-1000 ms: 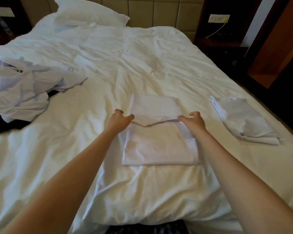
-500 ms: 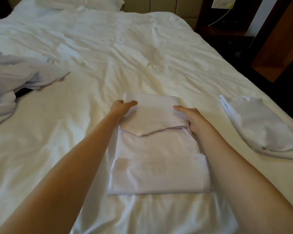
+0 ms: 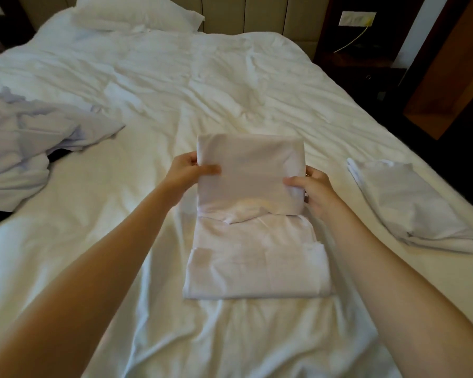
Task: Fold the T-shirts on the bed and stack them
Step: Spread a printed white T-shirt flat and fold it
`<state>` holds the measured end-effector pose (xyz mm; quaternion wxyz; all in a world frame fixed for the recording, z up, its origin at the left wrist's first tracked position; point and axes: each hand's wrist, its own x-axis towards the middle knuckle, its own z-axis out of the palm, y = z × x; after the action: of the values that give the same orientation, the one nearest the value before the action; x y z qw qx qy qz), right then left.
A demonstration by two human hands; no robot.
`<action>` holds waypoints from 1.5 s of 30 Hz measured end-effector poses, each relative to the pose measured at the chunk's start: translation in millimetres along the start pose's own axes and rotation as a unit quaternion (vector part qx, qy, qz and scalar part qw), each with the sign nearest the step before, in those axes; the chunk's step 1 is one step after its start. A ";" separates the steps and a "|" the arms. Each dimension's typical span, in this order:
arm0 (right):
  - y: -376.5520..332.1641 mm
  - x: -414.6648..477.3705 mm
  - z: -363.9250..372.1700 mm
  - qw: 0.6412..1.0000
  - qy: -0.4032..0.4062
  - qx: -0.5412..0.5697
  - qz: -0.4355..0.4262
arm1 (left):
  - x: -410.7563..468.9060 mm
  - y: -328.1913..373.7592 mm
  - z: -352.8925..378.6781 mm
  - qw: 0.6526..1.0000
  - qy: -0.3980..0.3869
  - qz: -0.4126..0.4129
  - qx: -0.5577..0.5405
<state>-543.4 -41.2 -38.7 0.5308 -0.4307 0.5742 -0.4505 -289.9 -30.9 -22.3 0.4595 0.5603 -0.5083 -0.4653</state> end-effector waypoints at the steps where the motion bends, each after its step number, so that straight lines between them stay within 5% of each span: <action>1: -0.9 -10.5 -1.6 1.000 -0.003 -0.005 -0.012 | -10.2 0.8 -1.2 1.000 0.005 0.014 0.010; 10: 19.9 -80.8 -13.9 0.988 0.053 -0.066 -0.128 | -102.1 -25.8 -11.0 0.976 -0.034 0.148 0.154; 15: 49.2 -104.7 -28.4 0.967 0.054 -0.175 -0.175 | -133.3 -60.9 0.2 0.968 -0.041 0.121 0.215; 23: 72.0 -114.3 -31.7 0.952 0.068 -0.267 -0.136 | -138.3 -68.7 8.5 0.967 -0.014 0.096 0.236; 28: 52.3 -112.7 -15.4 0.921 0.187 -0.313 -0.137 | -135.7 -61.1 9.7 0.943 0.007 0.104 0.315; 32: 31.5 -119.0 24.5 0.895 0.132 -0.364 -0.221 | -137.3 -39.5 32.2 0.927 0.126 0.124 0.332; 34: 28.8 -114.0 43.3 0.878 0.078 -0.408 -0.237 | -135.7 -31.0 58.9 0.916 0.079 0.148 0.365; 38: 44.3 -96.2 53.5 0.831 -0.031 -0.534 -0.151 | -121.8 -53.4 91.9 0.884 -0.049 0.072 0.460; 41: 65.5 -84.0 42.0 0.778 -0.029 -0.621 -0.089 | -109.9 -74.0 86.1 0.850 -0.038 0.045 0.524; 45: 70.5 -74.2 26.7 0.794 0.023 -0.608 -0.005 | -97.0 -79.3 77.7 0.848 -0.019 0.012 0.530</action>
<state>-513.0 45.2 -91.8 0.1444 -0.6571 0.7395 -0.0213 -360.3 67.4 -106.6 0.0886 0.7034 -0.6930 -0.1305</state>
